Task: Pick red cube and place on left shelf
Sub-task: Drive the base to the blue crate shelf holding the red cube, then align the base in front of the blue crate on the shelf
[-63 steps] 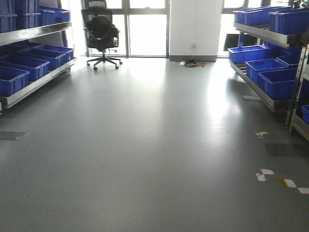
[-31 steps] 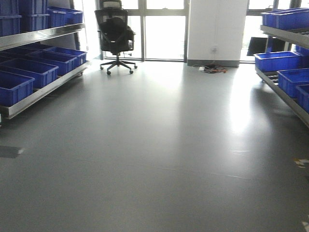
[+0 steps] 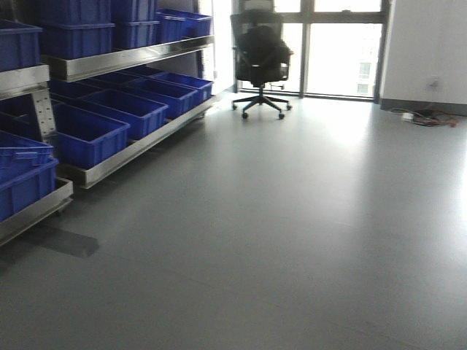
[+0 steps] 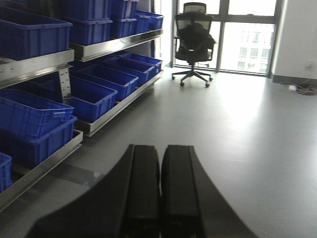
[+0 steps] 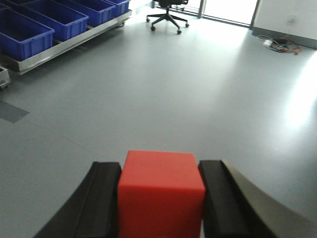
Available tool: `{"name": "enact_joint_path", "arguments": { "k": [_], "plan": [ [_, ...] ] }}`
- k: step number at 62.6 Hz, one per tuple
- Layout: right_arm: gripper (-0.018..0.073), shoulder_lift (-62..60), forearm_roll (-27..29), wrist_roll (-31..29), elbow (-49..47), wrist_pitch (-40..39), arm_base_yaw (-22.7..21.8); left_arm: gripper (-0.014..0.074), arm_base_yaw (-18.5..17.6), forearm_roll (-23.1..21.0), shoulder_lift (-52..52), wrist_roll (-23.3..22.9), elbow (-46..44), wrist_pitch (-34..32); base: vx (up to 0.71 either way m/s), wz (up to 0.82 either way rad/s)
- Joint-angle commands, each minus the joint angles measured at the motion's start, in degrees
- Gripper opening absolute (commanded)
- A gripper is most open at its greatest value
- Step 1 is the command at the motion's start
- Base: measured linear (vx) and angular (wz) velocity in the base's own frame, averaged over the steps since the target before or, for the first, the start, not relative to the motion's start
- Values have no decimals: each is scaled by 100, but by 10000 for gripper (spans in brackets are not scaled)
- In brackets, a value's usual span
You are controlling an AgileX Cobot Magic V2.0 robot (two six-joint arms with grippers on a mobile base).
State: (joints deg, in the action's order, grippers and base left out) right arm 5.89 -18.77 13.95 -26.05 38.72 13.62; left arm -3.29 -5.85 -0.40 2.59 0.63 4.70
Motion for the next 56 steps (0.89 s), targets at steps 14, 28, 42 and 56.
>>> {"name": "enact_joint_path", "arguments": {
  "k": [14, 28, 42, 56],
  "plan": [
    [60, 87, -145, -7, -138, -486, -31, 102, -7, -21, -70, -31, 136, -517, 71, 57],
    [60, 87, -145, -7, -138, -486, -31, 102, -7, -21, -70, -31, 136, -517, 69, 56],
    [60, 87, -145, -7, -138, -486, -31, 102, -7, -21, -70, -31, 136, -517, 64, 56],
    [60, 87, -145, -7, -138, -486, -31, 102, -7, -21, -70, -31, 136, -517, 56, 60]
  ]
}}
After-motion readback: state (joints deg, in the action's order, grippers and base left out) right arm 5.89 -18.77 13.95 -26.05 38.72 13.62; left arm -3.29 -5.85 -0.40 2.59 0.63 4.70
